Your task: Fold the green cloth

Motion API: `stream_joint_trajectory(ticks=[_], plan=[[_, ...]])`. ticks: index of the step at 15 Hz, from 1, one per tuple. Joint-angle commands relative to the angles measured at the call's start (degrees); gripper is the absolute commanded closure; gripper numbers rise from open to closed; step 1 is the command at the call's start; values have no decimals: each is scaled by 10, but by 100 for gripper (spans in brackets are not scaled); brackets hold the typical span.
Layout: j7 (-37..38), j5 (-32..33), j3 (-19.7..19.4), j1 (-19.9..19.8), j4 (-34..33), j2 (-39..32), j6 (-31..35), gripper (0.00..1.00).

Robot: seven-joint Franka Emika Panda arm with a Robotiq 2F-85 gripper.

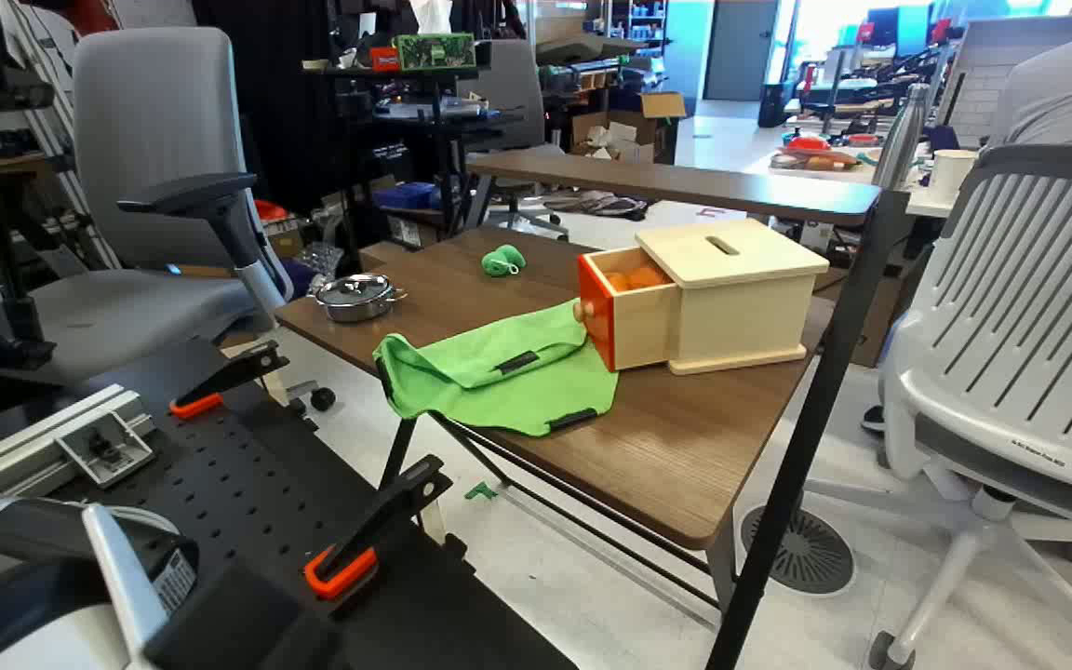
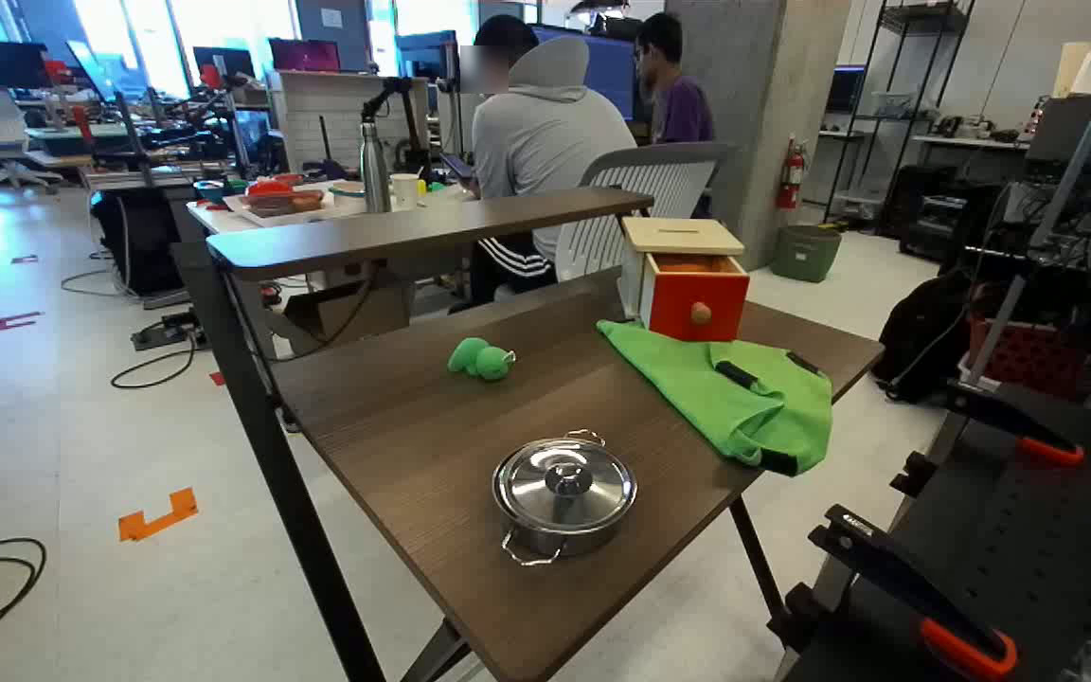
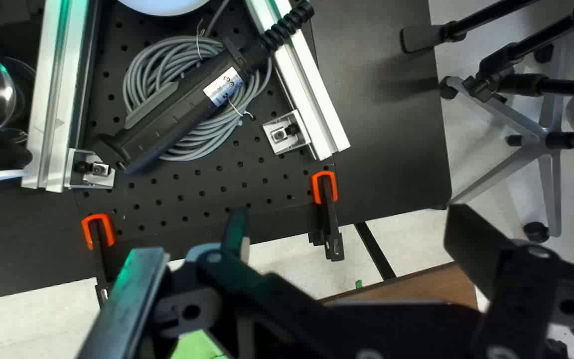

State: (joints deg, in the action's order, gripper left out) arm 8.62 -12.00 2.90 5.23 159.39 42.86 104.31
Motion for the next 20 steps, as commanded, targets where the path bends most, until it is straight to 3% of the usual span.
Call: stream_joint_trajectory(ticks=[1, 16, 20], plan=[[-4, -4, 7, -8, -2, 0, -3, 0], [-4, -4, 7, -8, -2, 0, -3, 0], [-27, 35, 45, 7, -1, -22, 68, 0]])
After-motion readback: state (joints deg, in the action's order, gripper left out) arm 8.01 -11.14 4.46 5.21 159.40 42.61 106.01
